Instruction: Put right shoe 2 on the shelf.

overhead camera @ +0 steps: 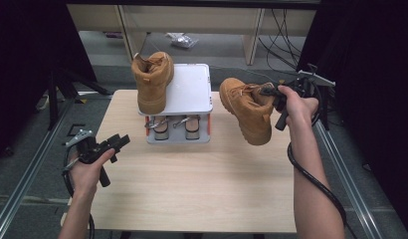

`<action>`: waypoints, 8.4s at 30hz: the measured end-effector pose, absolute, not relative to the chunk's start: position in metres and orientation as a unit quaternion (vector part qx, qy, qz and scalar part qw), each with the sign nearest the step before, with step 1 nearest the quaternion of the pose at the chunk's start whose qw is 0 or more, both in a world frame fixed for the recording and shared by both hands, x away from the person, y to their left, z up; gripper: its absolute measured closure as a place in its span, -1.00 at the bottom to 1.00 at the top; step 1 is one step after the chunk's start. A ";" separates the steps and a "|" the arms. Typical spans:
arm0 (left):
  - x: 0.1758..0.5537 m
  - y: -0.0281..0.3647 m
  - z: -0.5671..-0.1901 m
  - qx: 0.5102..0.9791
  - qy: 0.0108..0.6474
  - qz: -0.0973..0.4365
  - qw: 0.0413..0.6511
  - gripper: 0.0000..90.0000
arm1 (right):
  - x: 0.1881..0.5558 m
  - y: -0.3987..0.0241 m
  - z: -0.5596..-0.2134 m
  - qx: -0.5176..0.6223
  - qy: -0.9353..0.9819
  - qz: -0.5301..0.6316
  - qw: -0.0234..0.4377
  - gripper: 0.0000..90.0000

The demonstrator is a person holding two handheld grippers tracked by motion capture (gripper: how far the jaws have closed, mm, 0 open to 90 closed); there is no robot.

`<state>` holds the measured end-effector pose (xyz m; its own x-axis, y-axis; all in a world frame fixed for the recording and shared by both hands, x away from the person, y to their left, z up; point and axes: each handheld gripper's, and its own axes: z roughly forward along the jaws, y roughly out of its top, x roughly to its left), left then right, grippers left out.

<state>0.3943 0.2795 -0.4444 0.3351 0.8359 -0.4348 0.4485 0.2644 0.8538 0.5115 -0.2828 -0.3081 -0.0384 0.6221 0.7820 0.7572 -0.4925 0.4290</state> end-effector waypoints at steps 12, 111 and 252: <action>0.394 0.280 -0.445 0.582 0.552 0.169 0.573 0.08 | 0.517 -0.277 -0.300 -0.684 -0.498 -0.529 0.062 0.84; 0.394 0.280 -0.444 0.579 0.551 0.167 0.577 0.08 | 0.543 -0.233 -0.258 -0.674 -0.479 -0.560 0.052 0.83; 0.390 0.287 -0.447 0.573 0.558 0.172 0.575 0.08 | 0.498 -0.162 -0.342 -0.564 -0.644 -0.515 0.044 1.00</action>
<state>0.3898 0.2871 -0.4466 0.3188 0.8370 -0.4448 0.4414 0.2842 0.8511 0.4985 -0.1625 -0.3416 -0.3601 0.6814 0.6372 0.7720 -0.1658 0.6136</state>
